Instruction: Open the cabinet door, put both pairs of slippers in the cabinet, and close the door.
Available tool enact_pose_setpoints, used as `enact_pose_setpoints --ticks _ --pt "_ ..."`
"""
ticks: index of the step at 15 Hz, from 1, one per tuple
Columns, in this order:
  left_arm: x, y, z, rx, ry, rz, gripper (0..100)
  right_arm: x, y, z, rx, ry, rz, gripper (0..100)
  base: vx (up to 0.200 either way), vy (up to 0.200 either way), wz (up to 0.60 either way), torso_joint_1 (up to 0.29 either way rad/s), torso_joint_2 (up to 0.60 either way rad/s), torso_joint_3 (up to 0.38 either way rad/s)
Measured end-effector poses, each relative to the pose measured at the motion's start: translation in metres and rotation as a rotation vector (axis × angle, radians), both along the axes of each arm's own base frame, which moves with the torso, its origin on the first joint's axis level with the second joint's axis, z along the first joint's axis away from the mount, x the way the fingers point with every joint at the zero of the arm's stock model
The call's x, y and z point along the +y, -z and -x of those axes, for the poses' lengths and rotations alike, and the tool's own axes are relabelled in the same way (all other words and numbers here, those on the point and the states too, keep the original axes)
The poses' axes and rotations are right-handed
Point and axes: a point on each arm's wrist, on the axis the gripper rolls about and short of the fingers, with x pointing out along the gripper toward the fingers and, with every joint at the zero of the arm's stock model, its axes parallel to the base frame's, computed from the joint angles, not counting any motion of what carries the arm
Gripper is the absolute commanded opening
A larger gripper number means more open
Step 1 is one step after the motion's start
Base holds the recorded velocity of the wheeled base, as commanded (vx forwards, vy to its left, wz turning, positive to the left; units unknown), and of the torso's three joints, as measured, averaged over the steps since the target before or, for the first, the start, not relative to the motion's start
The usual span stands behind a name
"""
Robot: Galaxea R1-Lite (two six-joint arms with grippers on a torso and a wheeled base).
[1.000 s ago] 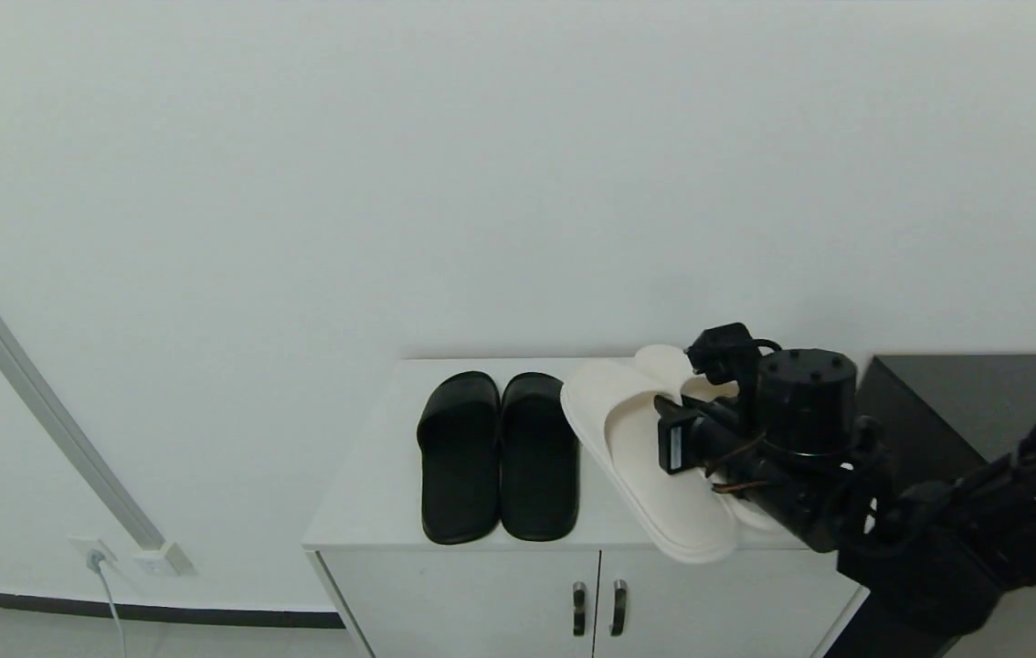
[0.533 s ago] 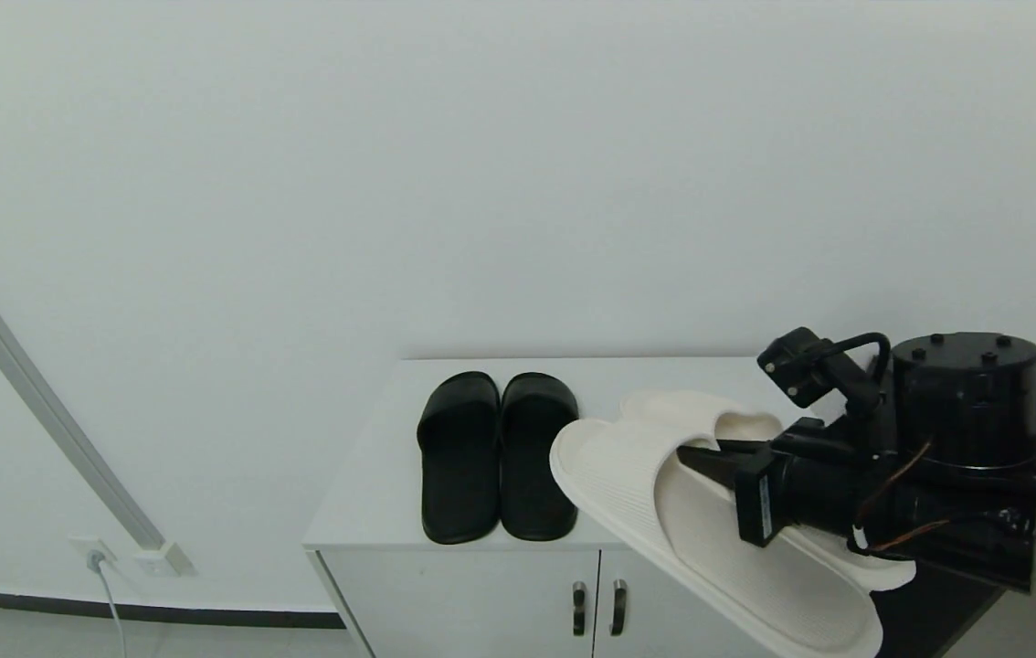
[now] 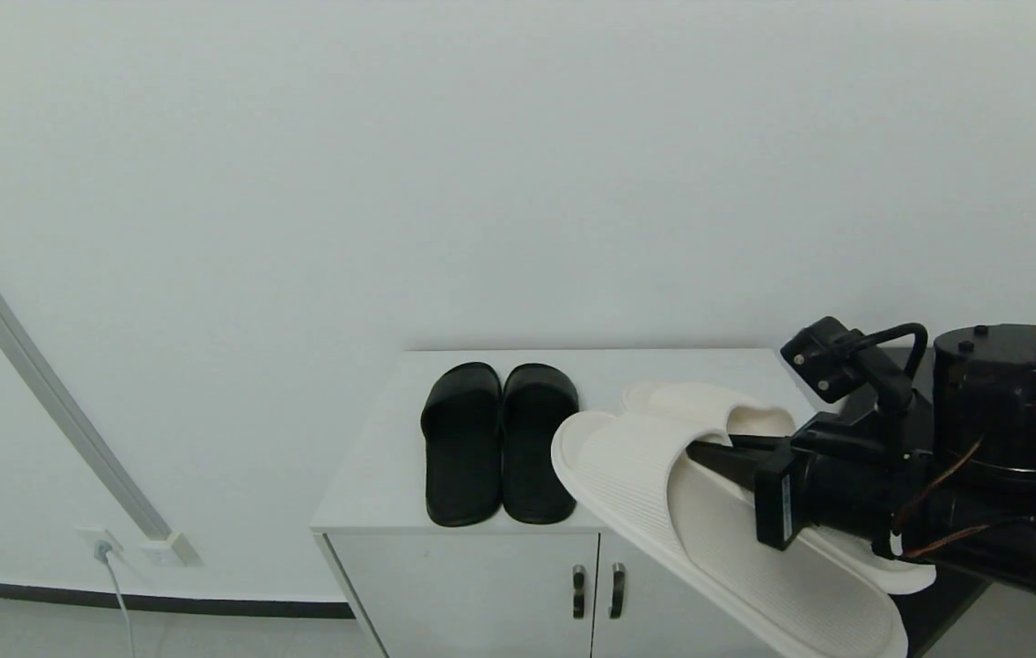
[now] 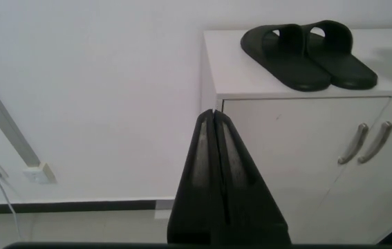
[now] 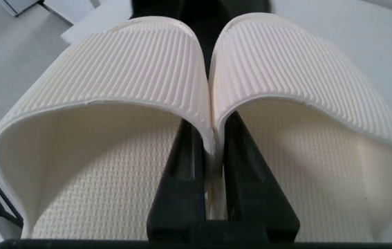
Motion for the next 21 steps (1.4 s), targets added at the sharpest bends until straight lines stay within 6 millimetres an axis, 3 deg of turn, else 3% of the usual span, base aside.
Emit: enact_pose_setpoints --ticks 7,21 --pt "0.0000 0.0000 0.0000 0.000 0.000 0.000 0 -0.0001 0.0011 0.0009 0.000 -0.002 0.004 0 -0.200 0.000 0.00 0.000 0.00 0.002" --pt "-0.0001 0.0000 0.0000 0.000 0.001 0.000 0 0.0016 0.0080 -0.0015 0.008 0.006 0.027 0 0.000 0.000 0.00 0.000 0.00 0.000"
